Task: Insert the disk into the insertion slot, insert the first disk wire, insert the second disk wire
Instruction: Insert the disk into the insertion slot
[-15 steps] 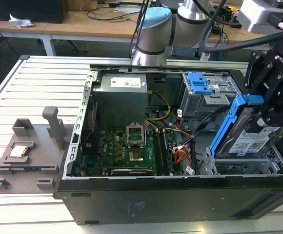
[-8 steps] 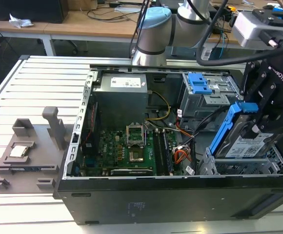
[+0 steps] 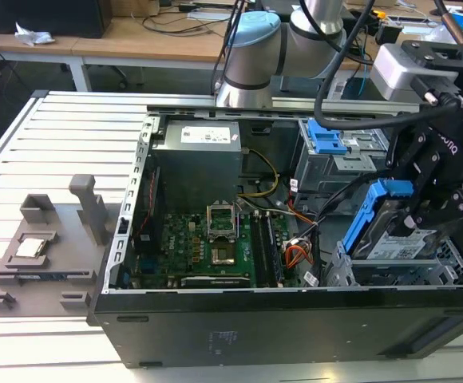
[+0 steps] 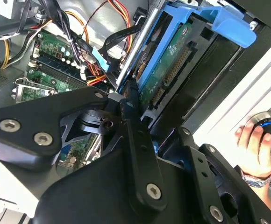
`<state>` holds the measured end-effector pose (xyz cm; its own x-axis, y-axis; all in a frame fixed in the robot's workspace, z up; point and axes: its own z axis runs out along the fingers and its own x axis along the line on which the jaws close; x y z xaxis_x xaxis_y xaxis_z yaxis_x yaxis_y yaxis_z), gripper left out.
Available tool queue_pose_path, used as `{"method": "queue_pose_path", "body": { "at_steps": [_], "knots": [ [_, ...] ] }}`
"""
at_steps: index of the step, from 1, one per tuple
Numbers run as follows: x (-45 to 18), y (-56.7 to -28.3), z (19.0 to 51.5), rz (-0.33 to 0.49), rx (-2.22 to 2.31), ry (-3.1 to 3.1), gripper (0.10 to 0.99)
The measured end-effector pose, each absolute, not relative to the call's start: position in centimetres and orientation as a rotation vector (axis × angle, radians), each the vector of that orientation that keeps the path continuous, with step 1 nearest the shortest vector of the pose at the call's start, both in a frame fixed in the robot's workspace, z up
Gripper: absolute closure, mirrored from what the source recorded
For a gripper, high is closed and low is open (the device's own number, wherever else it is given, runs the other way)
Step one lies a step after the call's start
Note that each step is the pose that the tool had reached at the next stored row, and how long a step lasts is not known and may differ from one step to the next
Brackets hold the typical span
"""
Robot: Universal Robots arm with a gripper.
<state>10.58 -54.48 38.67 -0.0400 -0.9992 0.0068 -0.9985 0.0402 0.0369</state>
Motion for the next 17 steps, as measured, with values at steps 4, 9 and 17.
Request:
{"method": "queue_pose_path", "body": {
  "at_steps": [4, 9, 17],
  "knots": [
    [10.59, -54.48, 38.64, -0.034, 2.155, -2.244, 0.643],
    [10.59, -54.48, 38.62, -0.034, 2.155, -2.243, 0.659],
    [10.59, -54.48, 38.57, -0.034, 2.155, -2.243, 0.980]
  ]
}}
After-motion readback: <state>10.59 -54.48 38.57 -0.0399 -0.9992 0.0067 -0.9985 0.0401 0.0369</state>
